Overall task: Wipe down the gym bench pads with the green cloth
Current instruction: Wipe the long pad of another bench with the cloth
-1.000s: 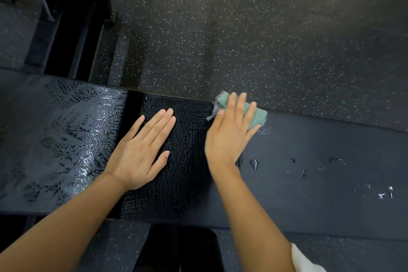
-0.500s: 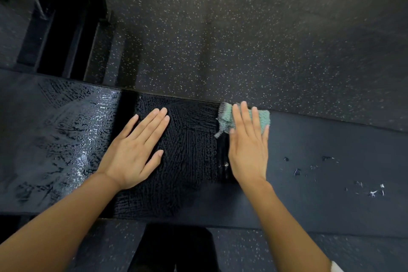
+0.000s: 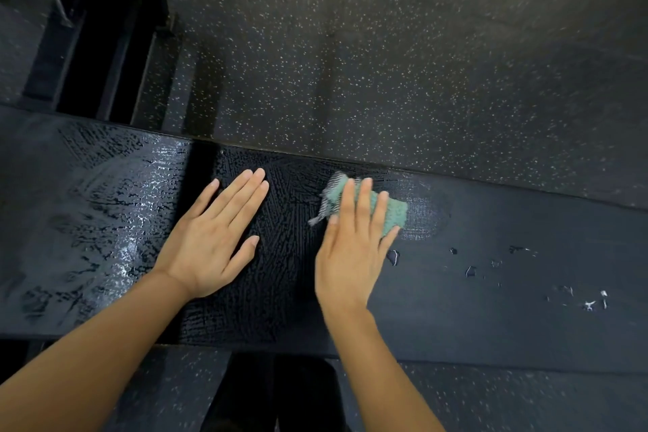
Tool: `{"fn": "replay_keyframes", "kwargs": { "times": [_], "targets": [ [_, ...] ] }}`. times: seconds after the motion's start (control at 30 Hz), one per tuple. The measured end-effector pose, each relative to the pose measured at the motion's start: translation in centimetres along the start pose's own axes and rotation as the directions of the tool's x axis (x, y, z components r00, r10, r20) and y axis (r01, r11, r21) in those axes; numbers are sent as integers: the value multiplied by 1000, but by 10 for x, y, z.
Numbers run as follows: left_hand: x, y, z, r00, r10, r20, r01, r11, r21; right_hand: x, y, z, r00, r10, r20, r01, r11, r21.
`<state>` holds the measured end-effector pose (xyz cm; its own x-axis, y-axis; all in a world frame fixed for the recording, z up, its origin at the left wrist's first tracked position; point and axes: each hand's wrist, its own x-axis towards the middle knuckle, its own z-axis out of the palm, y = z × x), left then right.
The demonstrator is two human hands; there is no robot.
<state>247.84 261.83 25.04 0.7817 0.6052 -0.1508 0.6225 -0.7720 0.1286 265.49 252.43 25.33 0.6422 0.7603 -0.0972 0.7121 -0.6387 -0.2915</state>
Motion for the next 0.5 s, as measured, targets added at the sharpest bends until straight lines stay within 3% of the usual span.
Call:
{"fn": "replay_keyframes", "kwargs": {
  "times": [0.1, 0.17, 0.37, 0.5],
  "targets": [
    [0, 0, 0, 1000, -2, 0, 2, 1000, -6, -11, 12, -2, 983, -161, 84, 164, 986, -35],
    [1, 1, 0, 1000, -4, 0, 4, 1000, -10, -11, 30, -8, 975, -189, 115, 196, 979, -49],
    [0, 1, 0, 1000, -6, 0, 6, 1000, 2, -9, 85, -28, 996, -11, 93, 14, 999, -31],
    [1, 1, 1, 1000, -5, -5, 5, 1000, 6, -13, 79, -25, 989, 148, 3, -148, 989, 24]
  ]
}}
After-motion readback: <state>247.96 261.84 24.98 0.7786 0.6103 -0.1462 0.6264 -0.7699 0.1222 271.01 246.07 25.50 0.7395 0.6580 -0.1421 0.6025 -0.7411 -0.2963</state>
